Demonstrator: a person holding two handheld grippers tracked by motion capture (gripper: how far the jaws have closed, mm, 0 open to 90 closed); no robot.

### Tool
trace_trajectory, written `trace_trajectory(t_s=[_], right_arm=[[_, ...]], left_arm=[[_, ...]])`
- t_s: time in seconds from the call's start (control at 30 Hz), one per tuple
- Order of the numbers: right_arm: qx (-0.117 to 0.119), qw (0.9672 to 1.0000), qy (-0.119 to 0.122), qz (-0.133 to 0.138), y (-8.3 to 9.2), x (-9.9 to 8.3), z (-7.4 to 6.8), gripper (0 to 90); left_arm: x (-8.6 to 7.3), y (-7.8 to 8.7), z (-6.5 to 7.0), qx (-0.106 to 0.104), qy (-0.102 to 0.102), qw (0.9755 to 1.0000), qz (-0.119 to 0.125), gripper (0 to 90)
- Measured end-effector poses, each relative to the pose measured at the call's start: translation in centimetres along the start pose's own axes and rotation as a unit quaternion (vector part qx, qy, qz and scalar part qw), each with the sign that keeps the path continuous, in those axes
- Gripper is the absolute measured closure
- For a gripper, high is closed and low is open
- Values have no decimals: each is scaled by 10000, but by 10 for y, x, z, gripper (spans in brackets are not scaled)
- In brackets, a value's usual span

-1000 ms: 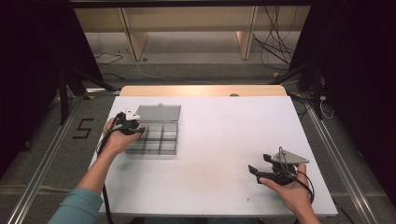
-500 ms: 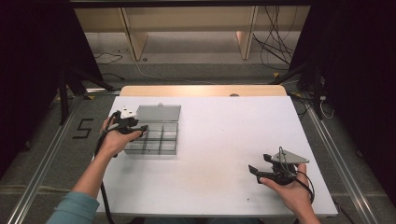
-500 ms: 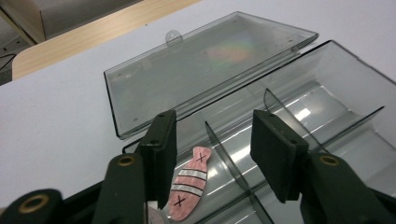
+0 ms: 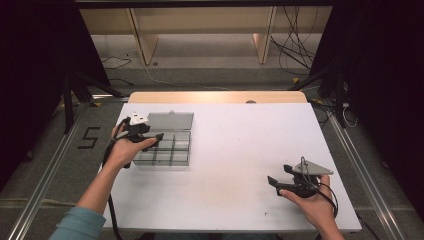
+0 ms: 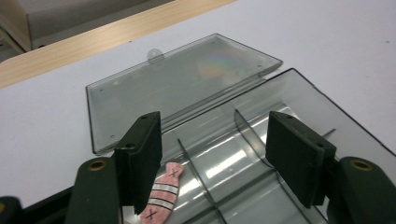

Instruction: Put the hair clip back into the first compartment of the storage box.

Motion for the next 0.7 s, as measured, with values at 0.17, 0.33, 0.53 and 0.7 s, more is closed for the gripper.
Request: trace_trajectory(t_s=[0.17,0.33,0.53,0.7], right_arm=[[-14,10000,-3,-7,1,-1,2,252],[-46,10000,-26,-5,3,-2,5,251],[-54,10000,-63,-11,6,-4,8,251],[-19,10000,-19,-51,4,-4,7,250]], left_arm=[[0,10,21,-336,-46,9993,170,316],[-12,18,55,-713,-212,9969,260,288],[-33,30,87,-971,-508,9934,341,265],[-58,43,98,-947,-588,9929,408,236]])
Point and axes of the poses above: each handheld gripper's, and its own axes: y roughly backward along the jaws, x roughly out of its top, z roughly to its right, the point moved 3 cm from there along -y, roughly forward along the jaws, and after that the axes turned 1 degree about x, right-handed, at the moved point
